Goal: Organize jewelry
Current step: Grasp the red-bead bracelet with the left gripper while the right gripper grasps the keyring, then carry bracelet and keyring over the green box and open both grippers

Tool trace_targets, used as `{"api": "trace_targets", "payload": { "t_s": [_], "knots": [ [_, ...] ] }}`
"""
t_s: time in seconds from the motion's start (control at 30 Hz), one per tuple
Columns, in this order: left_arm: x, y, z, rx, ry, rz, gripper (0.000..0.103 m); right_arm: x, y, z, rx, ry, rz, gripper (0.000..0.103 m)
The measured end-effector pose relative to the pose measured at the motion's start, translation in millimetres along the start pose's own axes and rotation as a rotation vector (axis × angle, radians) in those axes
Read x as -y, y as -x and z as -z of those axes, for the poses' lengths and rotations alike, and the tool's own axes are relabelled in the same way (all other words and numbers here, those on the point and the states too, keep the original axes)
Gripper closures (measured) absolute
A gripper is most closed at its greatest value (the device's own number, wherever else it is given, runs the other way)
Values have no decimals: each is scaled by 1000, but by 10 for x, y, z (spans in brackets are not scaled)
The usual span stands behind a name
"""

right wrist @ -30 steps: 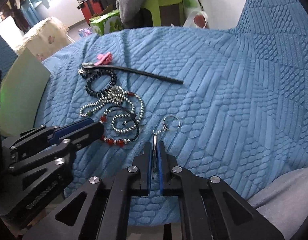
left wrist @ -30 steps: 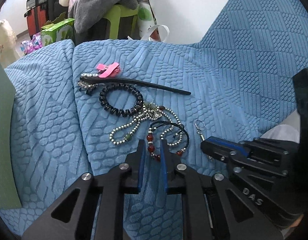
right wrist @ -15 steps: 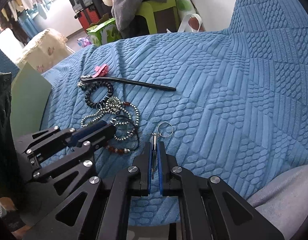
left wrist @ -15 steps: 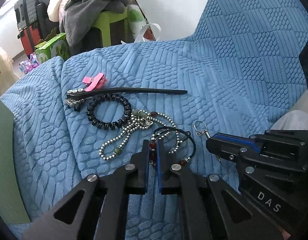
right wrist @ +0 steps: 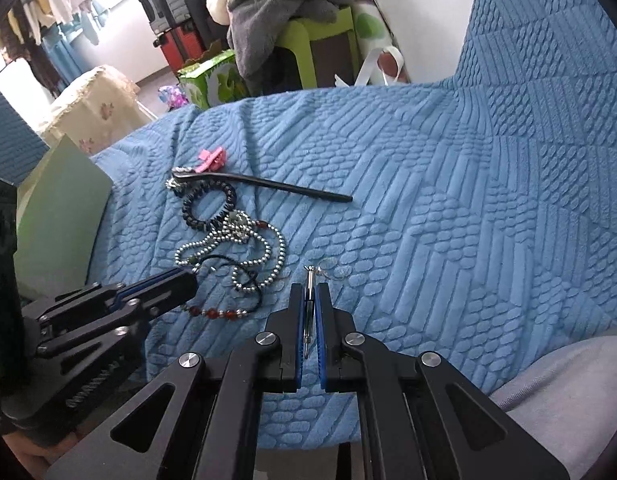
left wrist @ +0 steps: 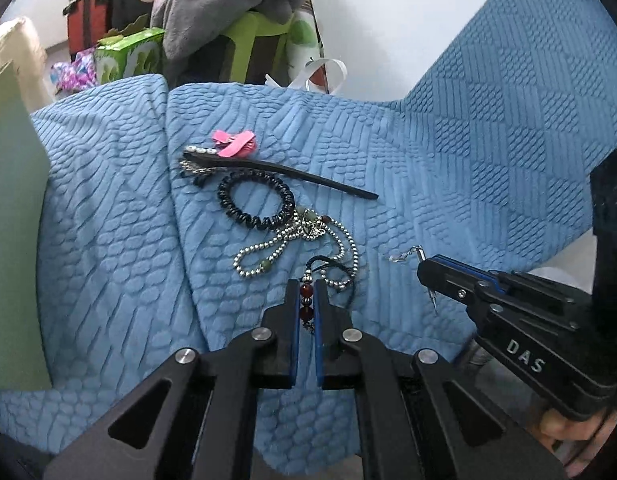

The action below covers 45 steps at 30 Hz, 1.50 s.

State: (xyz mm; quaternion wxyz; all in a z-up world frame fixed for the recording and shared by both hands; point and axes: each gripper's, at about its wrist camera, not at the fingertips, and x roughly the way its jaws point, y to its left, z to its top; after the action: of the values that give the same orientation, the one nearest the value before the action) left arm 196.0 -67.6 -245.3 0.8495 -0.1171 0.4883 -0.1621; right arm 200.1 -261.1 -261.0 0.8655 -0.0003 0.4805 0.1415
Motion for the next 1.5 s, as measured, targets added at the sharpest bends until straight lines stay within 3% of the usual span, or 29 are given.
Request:
{"api": "trace_targets", "payload": {
  "t_s": [0.5, 0.77, 1.2, 1.5],
  "knots": [
    [-91, 463, 74, 8, 46, 3, 98, -191, 231, 29, 8, 21, -31, 100],
    [-151, 770, -42, 41, 70, -4, 98, -421, 533, -102, 38, 39, -53, 100],
    [-254, 1614, -372, 140, 47, -69, 98, -958, 1171, -497, 105, 77, -126, 100],
    [-430, 2502, -690, 284, 21, -97, 98, -1491, 1648, -869, 199, 154, -170, 100]
  ]
}}
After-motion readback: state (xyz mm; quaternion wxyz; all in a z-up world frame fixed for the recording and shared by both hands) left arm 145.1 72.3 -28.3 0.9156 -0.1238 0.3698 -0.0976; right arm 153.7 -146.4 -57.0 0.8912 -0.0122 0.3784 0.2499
